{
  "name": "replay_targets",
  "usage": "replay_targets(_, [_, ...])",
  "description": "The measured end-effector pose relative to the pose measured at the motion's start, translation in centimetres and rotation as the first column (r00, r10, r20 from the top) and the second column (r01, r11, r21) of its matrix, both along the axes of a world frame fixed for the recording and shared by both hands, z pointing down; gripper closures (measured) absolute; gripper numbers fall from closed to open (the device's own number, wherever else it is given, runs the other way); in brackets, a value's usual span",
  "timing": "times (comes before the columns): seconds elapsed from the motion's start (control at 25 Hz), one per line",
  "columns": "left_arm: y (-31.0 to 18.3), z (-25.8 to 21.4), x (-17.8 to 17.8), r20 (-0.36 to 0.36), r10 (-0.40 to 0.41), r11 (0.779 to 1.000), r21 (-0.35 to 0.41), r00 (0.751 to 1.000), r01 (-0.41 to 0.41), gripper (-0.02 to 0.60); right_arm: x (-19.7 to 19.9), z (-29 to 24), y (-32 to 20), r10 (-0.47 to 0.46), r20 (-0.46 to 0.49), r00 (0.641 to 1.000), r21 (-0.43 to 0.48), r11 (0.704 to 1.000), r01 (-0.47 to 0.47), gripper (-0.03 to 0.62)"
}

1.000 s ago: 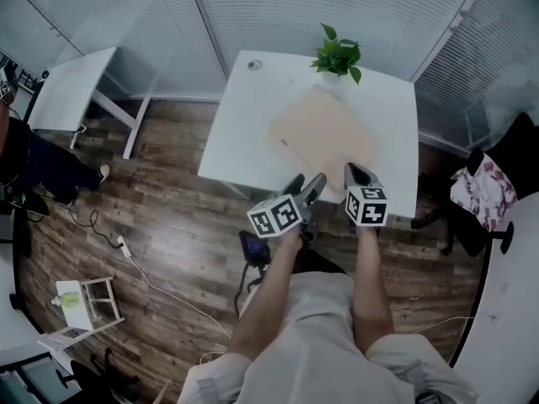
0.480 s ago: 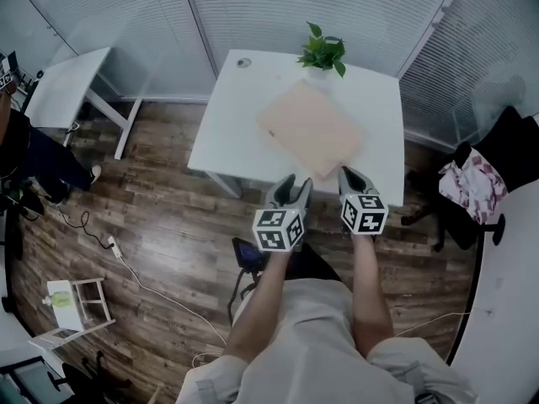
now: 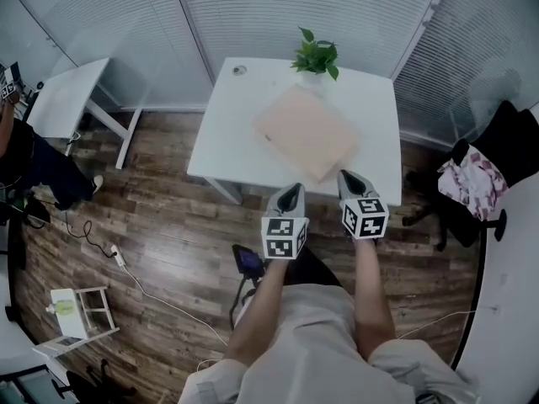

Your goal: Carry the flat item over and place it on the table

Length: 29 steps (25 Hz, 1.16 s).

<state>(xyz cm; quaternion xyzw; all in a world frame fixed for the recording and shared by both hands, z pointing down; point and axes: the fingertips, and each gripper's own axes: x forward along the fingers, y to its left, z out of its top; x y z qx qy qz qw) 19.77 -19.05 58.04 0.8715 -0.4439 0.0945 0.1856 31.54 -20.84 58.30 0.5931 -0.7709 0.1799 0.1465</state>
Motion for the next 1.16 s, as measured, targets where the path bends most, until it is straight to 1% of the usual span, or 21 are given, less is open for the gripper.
replay_targets(0.16, [0.2,0.3,0.5,-0.004,0.050,0.999,-0.017,0.999,-0.051,0.574,0.1,0.2,0.0,0.003,-0.001,1.000,0.003,1.000,-0.003,0.594])
replay_targets(0.28, [-0.3,0.1,0.1,0.015,0.048,0.999,-0.001,0.999,-0.048,0.574,-0.2,-0.1,-0.4,0.002,0.008,1.000,0.017,1.000,-0.002,0.593])
replay_targets(0.48, [-1.5,-0.9,-0.8,0.000,0.012,1.000,0.015,1.000,-0.012,0.574,-0.4,-0.9,-0.6,0.000,0.029,1.000,0.060,0.998,-0.002,0.593])
replay_targets(0.56, [-2.0,-1.7,-1.2,-0.018,-0.001,1.000,0.029,1.000,0.001,0.574,-0.2,-1.5,-0.8,0.003,0.028,1.000,0.078,0.997,-0.005,0.594])
replay_targets(0.72, [-1.7,-1.8,-2.4,-0.044,-0.016,0.999,0.031,0.999,0.017,0.574,-0.7,-1.9,-1.1,0.001,0.026,1.000,0.081,0.997,-0.003,0.594])
replay_targets(0.8, [-1.6,-2.0,-2.6,-0.056,-0.010,0.999,0.038,0.998,0.013,0.574,-1.1,-2.0,-1.1,-0.007,0.025,1.000,0.079,0.997,0.005,0.594])
replay_targets(1.0, [-1.4,-2.9,-2.6,-0.113,0.003,0.999,0.053,0.994,0.003,0.574,-1.7,-1.3,-0.9,-0.015,0.034,0.999,0.061,0.998,0.013,0.594])
replay_targets(1.16, [-1.0,-3.2,-2.9,-0.158,0.009,0.999,0.044,0.987,-0.002,0.574,-2.1,-1.4,-0.4,-0.016,0.039,0.999,0.065,0.998,0.014,0.594])
